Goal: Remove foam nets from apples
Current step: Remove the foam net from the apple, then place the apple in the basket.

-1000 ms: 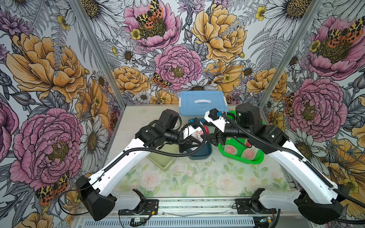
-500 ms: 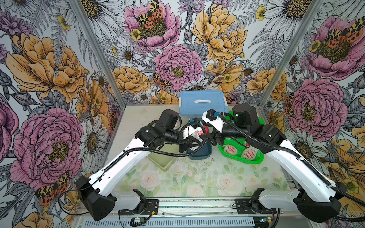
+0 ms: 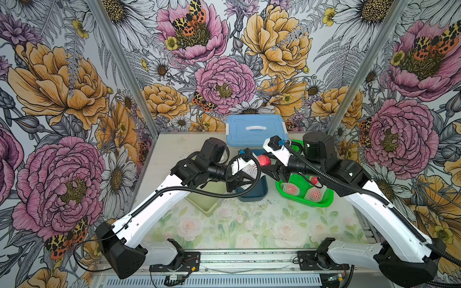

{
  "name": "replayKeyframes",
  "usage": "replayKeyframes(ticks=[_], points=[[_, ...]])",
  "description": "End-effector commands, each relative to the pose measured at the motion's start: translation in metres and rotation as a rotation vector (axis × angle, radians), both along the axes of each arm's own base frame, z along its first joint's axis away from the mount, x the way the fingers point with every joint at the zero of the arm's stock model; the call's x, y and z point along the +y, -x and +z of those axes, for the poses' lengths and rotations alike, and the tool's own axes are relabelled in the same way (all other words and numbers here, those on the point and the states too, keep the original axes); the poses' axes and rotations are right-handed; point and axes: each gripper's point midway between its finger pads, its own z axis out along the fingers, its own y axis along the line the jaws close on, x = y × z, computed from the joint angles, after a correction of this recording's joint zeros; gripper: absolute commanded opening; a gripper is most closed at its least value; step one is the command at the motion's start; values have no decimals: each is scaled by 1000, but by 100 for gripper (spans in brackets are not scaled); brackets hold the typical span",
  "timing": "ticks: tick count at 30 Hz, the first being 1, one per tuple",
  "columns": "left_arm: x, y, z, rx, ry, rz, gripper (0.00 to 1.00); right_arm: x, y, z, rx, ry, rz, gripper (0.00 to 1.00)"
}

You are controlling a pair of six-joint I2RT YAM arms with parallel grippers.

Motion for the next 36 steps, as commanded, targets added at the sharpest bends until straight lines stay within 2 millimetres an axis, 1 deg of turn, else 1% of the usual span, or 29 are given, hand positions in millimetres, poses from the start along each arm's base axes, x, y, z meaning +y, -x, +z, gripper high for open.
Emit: replayKeyframes(ticks=[1,6,10,13,17,20,23,24,26,28,29,32,34,35,36], points=[[1,1,11,-49,28,-8,0,-9,7,11,-15,-32,3,47],[1,-2,6,-45,18,-1,0,-20,9,24,-40,-64,-18,48],[0,-7,-6,-23,-10,14,0,-30,8,41,-81,-116,-59,49],[-1,-9,-9,-14,-18,21,0,-35,8,48,-97,-132,-77,49],[-1,-13,-8,-11,-15,45,0,-46,-3,51,-106,-136,-156,49],[1,-17,-9,-2,-14,77,0,-52,-12,49,-96,-135,-200,50],[11,-30,-4,11,30,156,0,-52,-25,42,-81,-131,-238,51],[16,-36,-1,14,46,200,0,-51,-30,39,-73,-131,-245,51],[34,-57,2,11,56,334,0,-47,-41,31,-57,-133,-260,51],[58,-79,3,16,55,483,0,-35,-53,18,-24,-142,-242,51],[69,-86,4,25,57,538,0,-28,-59,11,-7,-149,-229,51],[104,-106,6,30,71,716,0,-3,-82,-17,29,-150,-221,51],[133,-120,4,28,66,864,0,20,-94,-41,46,-130,-209,51],[143,-124,3,31,66,908,0,31,-100,-51,53,-114,-208,51],[157,-129,0,35,61,977,0,47,-104,-63,64,-92,-194,51]])
